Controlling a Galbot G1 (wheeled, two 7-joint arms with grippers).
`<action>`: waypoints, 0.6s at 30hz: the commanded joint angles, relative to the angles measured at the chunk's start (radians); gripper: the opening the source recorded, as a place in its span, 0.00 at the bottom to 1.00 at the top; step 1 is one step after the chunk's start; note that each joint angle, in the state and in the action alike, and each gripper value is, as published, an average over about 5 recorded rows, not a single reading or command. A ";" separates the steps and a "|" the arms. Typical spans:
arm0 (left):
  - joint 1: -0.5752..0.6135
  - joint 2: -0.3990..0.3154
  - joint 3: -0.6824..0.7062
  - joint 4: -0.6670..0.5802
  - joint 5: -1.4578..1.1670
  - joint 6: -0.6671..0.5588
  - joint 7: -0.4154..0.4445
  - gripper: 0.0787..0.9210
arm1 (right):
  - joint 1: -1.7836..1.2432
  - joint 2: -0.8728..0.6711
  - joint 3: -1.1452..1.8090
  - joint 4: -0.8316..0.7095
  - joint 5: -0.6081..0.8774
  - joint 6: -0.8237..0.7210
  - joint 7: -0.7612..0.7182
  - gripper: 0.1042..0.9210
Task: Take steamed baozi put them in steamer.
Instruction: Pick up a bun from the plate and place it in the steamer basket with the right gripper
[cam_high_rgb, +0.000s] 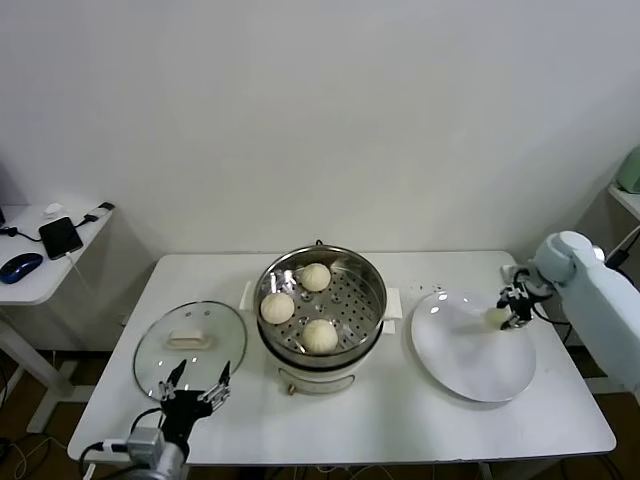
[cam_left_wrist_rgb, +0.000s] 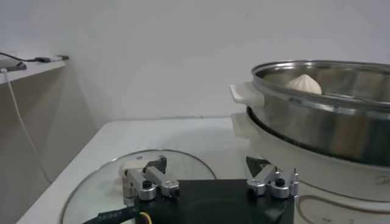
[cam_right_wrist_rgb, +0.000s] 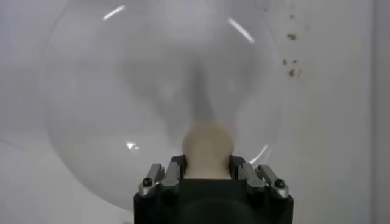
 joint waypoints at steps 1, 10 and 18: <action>-0.010 0.000 0.007 0.008 0.057 -0.001 -0.010 0.88 | 0.368 -0.133 -0.450 0.261 0.457 -0.242 0.030 0.49; -0.033 0.002 0.002 0.001 0.065 0.004 -0.016 0.88 | 0.833 0.073 -0.879 0.302 0.830 -0.477 0.092 0.51; -0.042 0.003 -0.011 -0.005 0.060 0.002 -0.019 0.88 | 0.862 0.298 -0.983 0.233 0.952 -0.558 0.140 0.51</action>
